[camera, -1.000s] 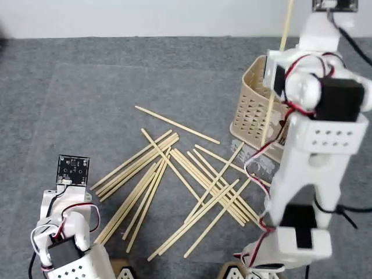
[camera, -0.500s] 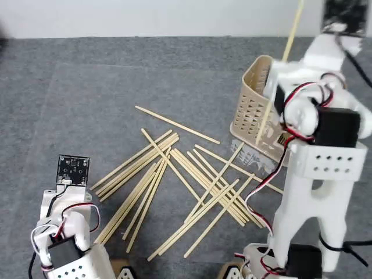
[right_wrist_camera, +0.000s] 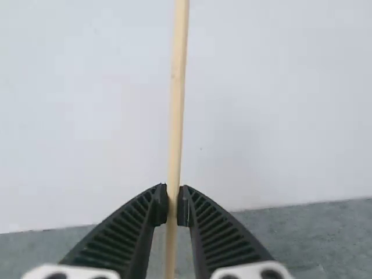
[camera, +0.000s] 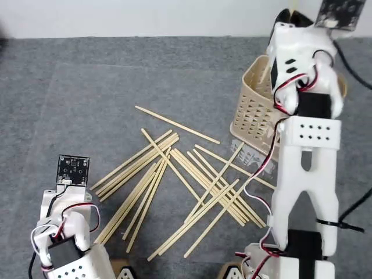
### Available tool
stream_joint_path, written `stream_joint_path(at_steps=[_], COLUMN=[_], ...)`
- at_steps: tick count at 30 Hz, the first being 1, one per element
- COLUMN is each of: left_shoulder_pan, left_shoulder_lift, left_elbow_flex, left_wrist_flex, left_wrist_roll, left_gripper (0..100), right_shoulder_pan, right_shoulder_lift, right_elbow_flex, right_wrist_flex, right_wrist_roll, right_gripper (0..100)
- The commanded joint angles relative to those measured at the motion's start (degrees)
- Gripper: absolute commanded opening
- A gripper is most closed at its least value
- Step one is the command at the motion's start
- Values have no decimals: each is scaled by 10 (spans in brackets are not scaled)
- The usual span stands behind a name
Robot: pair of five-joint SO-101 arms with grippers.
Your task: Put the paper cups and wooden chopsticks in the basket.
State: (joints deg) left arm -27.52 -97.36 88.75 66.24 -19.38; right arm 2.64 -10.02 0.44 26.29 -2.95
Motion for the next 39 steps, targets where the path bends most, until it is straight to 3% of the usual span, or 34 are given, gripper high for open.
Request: stream_joint_path(at_steps=[1, 10, 22, 26, 31, 35, 39], left_shoulder_pan=[-1, -1, 12, 56, 110, 143, 161], left_shoulder_lift=[-5, -5, -2, 0, 1, 50, 182], left_elbow_flex=[0, 0, -105, -145, -185, -249, -340], left_wrist_flex=[-3, -4, -4, 1, 21, 61, 78], left_wrist_roll=[-4, -4, -4, -23, -24, -24, -25], left_gripper=[16, 16, 16, 16, 16, 16, 16], right_shoulder_pan=[0, -7, -65, -65, -62, -62, -62], right_shoulder_lift=[-5, -44, -246, -262, -262, -275, -303], right_elbow_flex=[43, 40, 21, 22, 27, 95, 190], right_wrist_flex=[-37, 76, 484, 590, 664, 672, 632], right_wrist_roll=[38, 8, 1, 0, 3, 2, 3], right_gripper=[13, 254, 255, 223, 13, 28, 9])
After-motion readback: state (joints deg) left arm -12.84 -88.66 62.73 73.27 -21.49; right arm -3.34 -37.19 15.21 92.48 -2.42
